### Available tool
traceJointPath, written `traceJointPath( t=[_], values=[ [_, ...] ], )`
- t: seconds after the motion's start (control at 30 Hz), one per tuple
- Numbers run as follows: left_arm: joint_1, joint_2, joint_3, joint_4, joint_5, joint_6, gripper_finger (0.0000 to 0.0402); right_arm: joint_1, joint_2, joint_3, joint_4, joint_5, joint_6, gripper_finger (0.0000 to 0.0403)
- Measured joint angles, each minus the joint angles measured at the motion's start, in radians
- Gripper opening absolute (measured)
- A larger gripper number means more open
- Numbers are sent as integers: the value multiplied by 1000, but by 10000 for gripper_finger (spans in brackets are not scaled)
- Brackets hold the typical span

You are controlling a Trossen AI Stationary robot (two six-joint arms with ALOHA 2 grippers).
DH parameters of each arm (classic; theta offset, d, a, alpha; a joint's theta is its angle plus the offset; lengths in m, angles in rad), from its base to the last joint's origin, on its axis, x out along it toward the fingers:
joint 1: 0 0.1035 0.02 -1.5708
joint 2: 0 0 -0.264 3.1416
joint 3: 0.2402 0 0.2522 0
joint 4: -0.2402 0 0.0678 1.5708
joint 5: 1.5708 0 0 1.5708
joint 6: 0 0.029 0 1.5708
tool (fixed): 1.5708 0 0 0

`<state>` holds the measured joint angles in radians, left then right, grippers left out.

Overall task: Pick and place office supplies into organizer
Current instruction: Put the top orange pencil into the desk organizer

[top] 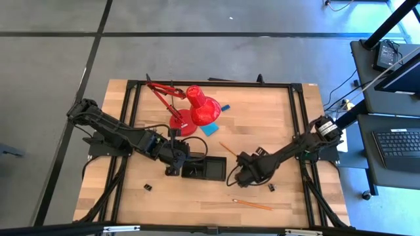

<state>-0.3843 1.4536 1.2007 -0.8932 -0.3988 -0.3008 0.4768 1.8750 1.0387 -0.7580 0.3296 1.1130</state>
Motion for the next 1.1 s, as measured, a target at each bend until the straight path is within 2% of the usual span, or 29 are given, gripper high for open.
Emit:
traceJointPath(
  t=[0.2,0.3,0.57,0.8,0.93,1.1],
  values=[
    [0,0,0,0,0,0,116,21,-7,-50,89,53,74,165],
    [0,0,0,0,5,3,116,47,-7,-76,149,124,122,151],
    [0,0,0,0,11,8,116,100,2,-81,148,190,219,117],
    [0,0,0,0,12,0,116,134,-8,-174,292,285,291,114],
    [0,0,0,2,12,0,116,165,-3,-190,308,345,298,114],
    [0,0,0,3,12,-8,116,170,-2,-197,305,355,300,113]
  ],
)
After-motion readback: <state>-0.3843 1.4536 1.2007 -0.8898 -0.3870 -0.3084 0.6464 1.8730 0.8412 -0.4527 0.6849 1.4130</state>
